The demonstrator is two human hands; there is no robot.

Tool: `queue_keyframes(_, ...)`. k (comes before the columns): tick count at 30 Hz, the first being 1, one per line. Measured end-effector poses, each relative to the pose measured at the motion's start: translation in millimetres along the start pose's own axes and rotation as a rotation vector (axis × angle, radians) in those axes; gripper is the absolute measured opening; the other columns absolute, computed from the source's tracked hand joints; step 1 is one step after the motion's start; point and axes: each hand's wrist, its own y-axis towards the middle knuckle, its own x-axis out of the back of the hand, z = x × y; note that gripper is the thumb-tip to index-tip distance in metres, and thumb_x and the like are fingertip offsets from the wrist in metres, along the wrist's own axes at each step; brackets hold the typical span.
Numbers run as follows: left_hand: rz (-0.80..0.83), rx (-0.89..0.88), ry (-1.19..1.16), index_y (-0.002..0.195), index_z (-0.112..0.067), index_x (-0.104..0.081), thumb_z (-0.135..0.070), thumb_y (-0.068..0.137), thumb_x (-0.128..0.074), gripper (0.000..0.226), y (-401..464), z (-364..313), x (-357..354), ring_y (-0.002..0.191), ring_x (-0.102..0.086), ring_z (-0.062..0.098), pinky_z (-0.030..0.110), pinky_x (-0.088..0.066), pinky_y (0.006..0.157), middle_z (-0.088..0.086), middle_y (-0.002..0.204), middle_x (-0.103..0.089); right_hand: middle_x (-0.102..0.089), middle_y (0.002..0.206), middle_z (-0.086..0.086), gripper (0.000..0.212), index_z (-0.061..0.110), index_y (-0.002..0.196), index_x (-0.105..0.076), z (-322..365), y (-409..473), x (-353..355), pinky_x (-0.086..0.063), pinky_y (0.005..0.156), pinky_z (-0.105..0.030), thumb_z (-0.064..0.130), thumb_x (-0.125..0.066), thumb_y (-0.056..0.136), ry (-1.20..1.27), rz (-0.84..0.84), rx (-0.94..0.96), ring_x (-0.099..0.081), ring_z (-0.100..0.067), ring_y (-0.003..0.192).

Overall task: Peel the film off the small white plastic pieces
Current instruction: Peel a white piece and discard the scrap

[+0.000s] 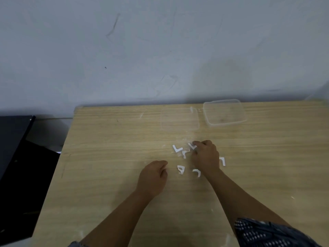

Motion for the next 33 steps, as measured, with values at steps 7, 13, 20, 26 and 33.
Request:
queue_keyframes(7, 0.012, 0.009, -0.005, 0.122, -0.017, -0.067, -0.012, 0.089, -0.060, 0.034, 5.0, -0.3, 2.7, 0.102, -0.062, 0.012, 0.018, -0.042, 0.089, -0.002, 0.115, -0.068, -0.062, 0.117, -0.008, 0.029, 0.017, 0.116, -0.072, -5.4, 5.6, -2.6, -0.046, 0.087, -0.041, 0.019, -0.060, 0.090, -0.033, -0.007, -0.004, -0.056, -0.030, 0.105)
queue_keyframes(13, -0.011, -0.006, -0.042, 0.119, -0.015, -0.068, -0.009, 0.088, -0.061, 0.032, -1.7, 0.5, 13.0, 0.093, -0.063, 0.015, 0.031, -0.050, 0.089, 0.000, 0.109, -0.069, -0.071, 0.101, -0.012, 0.023, 0.011, 0.107, -0.074, -12.2, -7.8, 8.2, -0.051, 0.078, -0.042, 0.019, -0.057, 0.094, 0.031, -0.169, -0.023, -0.062, -0.034, 0.091)
queue_keyframes(20, -0.048, -0.053, -0.106, 0.114, -0.016, -0.070, -0.010, 0.086, -0.064, 0.029, -25.1, 5.8, 36.5, 0.081, -0.062, 0.004, 0.019, -0.046, 0.082, -0.005, 0.105, -0.070, -0.069, 0.102, -0.003, 0.019, 0.013, 0.104, -0.073, 12.9, -56.5, 18.4, -0.043, 0.080, -0.028, 0.021, -0.058, 0.095, 0.311, -0.162, -0.104, -0.062, -0.018, 0.094)
queue_keyframes(26, -0.078, -0.100, -0.229, 0.112, -0.019, -0.071, -0.009, 0.087, -0.065, 0.028, -53.6, 10.5, 70.1, 0.082, -0.065, 0.006, 0.023, -0.050, 0.083, -0.009, 0.098, -0.069, -0.067, 0.082, 0.010, 0.008, 0.023, 0.088, -0.068, 64.5, -119.3, 14.8, -0.041, 0.069, -0.021, 0.025, -0.062, 0.093, 0.522, -0.160, -0.122, -0.062, -0.010, 0.081)
queue_keyframes(33, 0.002, -0.145, -0.343, 0.116, -0.026, -0.069, -0.010, 0.088, -0.065, 0.032, -81.5, 7.4, 103.4, 0.084, -0.064, -0.004, 0.012, -0.047, 0.080, -0.015, 0.098, -0.069, -0.068, 0.082, 0.010, 0.011, 0.020, 0.085, -0.068, 122.5, -175.8, 12.3, -0.042, 0.069, -0.017, 0.030, -0.067, 0.091, 0.676, -0.145, -0.095, -0.061, 0.001, 0.080)
